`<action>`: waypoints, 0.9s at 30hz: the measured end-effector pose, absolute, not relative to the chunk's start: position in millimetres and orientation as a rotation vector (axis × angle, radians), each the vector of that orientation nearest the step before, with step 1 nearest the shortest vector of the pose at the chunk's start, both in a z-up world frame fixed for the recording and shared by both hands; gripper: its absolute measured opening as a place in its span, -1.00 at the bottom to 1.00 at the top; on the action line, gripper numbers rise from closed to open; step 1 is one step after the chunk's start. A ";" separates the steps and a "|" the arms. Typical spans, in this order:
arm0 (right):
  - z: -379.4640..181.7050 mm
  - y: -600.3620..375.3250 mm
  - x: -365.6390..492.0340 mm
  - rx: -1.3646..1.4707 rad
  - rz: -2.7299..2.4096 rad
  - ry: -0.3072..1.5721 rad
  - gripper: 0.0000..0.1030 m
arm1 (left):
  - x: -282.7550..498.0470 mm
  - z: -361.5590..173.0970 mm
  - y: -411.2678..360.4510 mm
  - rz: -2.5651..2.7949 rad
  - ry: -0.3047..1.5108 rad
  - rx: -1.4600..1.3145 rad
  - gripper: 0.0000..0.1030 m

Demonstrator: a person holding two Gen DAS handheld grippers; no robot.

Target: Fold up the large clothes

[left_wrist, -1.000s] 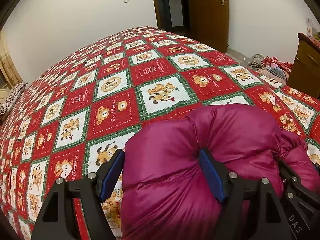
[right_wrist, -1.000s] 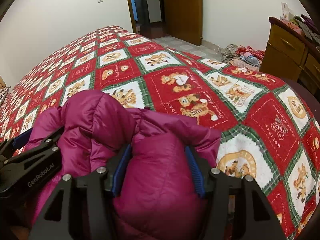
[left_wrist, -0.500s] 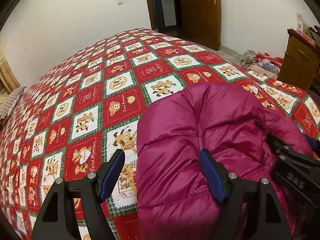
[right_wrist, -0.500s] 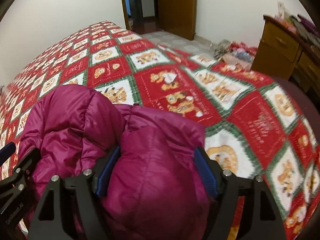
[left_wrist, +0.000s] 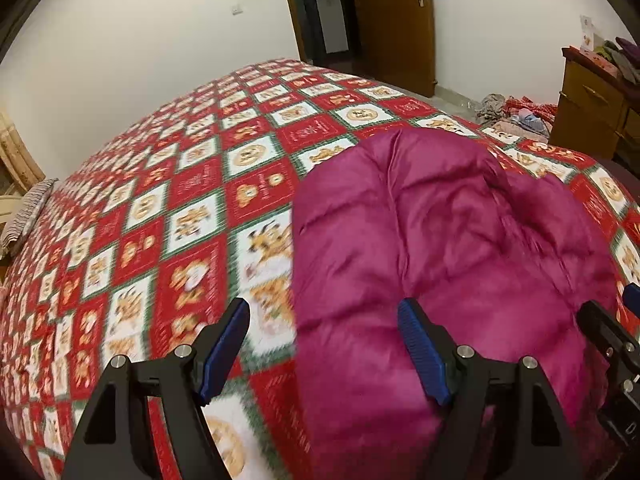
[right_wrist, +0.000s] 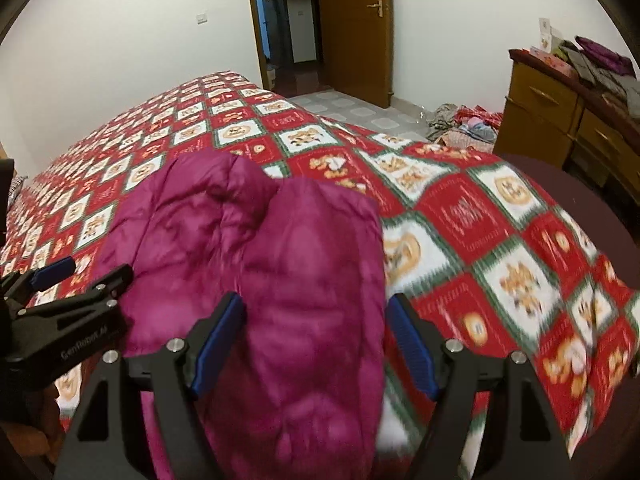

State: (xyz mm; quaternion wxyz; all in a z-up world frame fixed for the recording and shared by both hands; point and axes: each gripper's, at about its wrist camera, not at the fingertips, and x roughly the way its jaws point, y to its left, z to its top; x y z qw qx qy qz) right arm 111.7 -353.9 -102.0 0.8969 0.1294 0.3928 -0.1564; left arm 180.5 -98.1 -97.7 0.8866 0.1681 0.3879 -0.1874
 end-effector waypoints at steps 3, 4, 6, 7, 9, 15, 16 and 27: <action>-100.3 -346.2 92.1 0.289 -0.319 0.807 0.51 | 157.7 -89.4 -79.8 -0.381 0.778 0.348 0.50; -98.7 -342.7 83.7 0.299 -0.316 0.804 0.51 | 148.6 -85.6 -72.6 -0.381 0.767 0.346 0.50; -93.4 -337.3 69.7 0.308 -0.313 0.788 0.52 | 130.7 -77.5 -58.4 -0.384 0.735 0.339 0.50; -89.4 -333.8 61.6 0.310 -0.314 0.776 0.52 | 123.0 -73.5 -52.5 -0.379 0.718 0.335 0.50; -81.3 -325.5 46.4 0.302 -0.320 0.750 0.59 | 103.8 -62.6 -36.4 -0.366 0.685 0.312 0.50; -48.9 -302.9 2.3 0.271 -0.326 0.642 0.81 | 61.7 -28.2 0.3 -0.384 0.633 0.201 0.50; -41.8 -300.0 -3.9 0.267 -0.327 0.621 0.81 | 55.0 -20.0 4.9 -0.383 0.612 0.196 0.51; 29.3 -275.8 -58.2 0.233 -0.330 0.377 1.00 | -5.8 62.0 31.5 -0.383 0.367 0.145 0.71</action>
